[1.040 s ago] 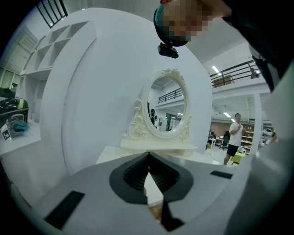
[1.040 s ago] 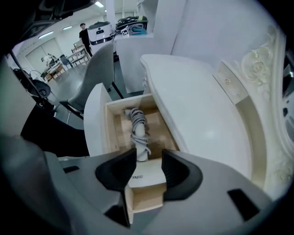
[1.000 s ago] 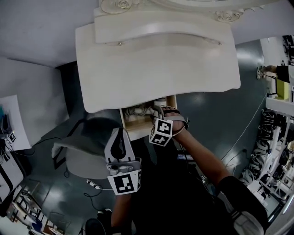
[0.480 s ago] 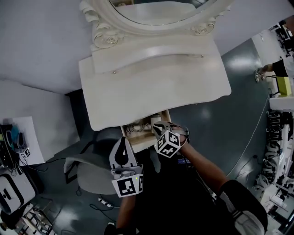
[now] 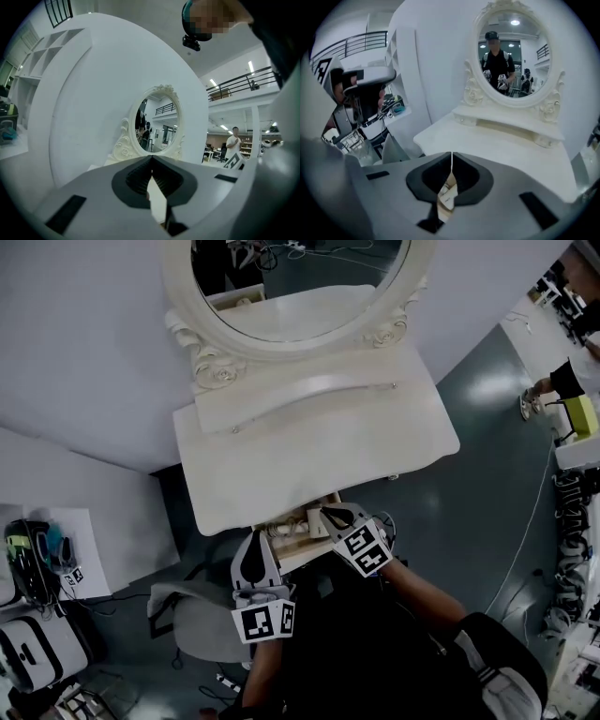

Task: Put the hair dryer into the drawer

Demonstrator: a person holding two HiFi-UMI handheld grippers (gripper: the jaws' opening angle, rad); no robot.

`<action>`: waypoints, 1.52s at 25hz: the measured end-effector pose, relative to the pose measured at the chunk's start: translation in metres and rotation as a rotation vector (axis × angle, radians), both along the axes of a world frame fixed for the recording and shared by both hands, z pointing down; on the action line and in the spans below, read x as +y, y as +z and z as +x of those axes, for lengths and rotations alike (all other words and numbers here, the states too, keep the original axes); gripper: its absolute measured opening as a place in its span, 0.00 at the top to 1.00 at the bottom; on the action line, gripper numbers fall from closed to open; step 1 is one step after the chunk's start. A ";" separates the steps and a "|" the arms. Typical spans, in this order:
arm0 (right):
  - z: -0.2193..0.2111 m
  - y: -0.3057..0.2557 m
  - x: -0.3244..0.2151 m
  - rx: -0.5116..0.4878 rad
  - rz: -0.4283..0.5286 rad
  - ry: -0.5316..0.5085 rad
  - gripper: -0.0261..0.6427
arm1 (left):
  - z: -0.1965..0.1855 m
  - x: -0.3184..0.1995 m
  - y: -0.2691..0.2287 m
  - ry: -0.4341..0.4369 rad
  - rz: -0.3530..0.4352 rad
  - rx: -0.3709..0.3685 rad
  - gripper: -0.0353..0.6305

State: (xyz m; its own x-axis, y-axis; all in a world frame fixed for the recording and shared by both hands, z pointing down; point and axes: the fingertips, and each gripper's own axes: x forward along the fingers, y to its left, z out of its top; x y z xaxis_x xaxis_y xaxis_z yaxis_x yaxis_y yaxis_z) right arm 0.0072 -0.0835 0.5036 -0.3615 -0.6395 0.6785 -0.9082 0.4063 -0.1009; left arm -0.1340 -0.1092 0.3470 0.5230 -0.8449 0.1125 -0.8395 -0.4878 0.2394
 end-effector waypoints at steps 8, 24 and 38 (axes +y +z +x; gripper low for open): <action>0.040 -0.097 0.008 -0.111 0.232 0.137 0.91 | 0.017 0.010 -0.029 0.007 0.035 0.018 0.91; 0.070 -0.205 0.047 -0.210 0.497 0.284 0.91 | 0.039 0.033 -0.051 0.019 0.104 -0.020 0.91; 0.079 -0.212 0.044 -0.216 0.522 0.298 0.92 | 0.045 0.033 -0.051 0.024 0.109 -0.028 0.91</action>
State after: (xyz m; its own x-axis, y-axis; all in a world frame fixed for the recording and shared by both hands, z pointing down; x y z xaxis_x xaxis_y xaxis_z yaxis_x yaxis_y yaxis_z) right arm 0.0860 -0.0394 0.2913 -0.2106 -0.9604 0.1824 -0.9712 0.1842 -0.1513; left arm -0.0889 -0.0759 0.2960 0.5411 -0.8402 0.0350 -0.8329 -0.5297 0.1605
